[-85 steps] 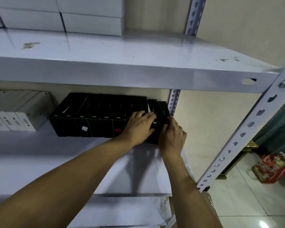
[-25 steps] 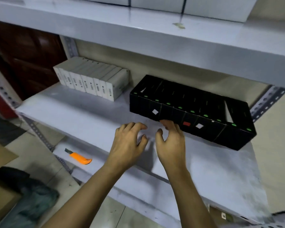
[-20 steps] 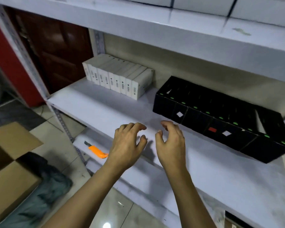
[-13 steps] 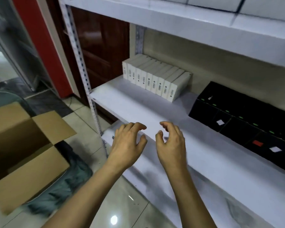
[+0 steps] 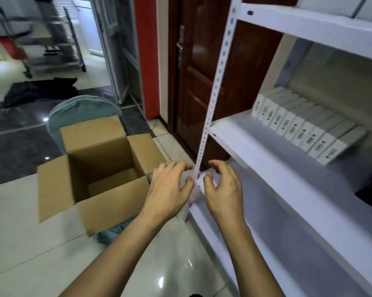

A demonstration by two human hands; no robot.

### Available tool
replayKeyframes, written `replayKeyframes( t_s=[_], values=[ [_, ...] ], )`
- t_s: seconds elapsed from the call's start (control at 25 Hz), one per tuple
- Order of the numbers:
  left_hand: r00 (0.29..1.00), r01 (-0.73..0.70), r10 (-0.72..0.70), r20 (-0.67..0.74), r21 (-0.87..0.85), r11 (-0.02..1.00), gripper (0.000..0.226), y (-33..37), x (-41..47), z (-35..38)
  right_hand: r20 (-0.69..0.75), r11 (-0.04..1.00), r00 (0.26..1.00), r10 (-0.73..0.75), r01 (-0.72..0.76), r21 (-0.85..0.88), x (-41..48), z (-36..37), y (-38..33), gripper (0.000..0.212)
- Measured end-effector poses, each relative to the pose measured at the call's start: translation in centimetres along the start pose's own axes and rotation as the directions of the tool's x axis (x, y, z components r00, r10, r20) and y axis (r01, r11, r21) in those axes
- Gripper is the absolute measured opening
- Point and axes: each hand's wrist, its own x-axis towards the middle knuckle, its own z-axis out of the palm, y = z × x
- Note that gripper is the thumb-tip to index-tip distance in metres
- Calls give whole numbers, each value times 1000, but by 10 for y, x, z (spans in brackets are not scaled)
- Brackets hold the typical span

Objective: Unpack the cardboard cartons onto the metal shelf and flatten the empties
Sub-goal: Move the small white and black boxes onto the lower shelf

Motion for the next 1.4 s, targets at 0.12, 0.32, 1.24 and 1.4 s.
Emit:
replayKeyframes(
  t_s=[0.12, 0.32, 1.24, 1.4],
  values=[
    [996, 86, -86, -39, -14, 996, 28, -32, -7, -18, 73, 999, 997, -31, 30, 16, 3, 36, -16, 31],
    [965, 243, -243, -94, -16, 970, 28, -79, -21, -43, 224, 995, 970, -98, 91, 40, 8, 91, -36, 32],
    [748, 662, -640, -174, 125, 739, 27, -272, 48, -27, 554, 997, 830, -68, 72, 15, 133, 301, -6, 29],
    [727, 684, -659, -192, 116, 720, 25, -303, 23, -7, 603, 998, 798, -20, 54, -38, 129, 327, 24, 25]
  ],
)
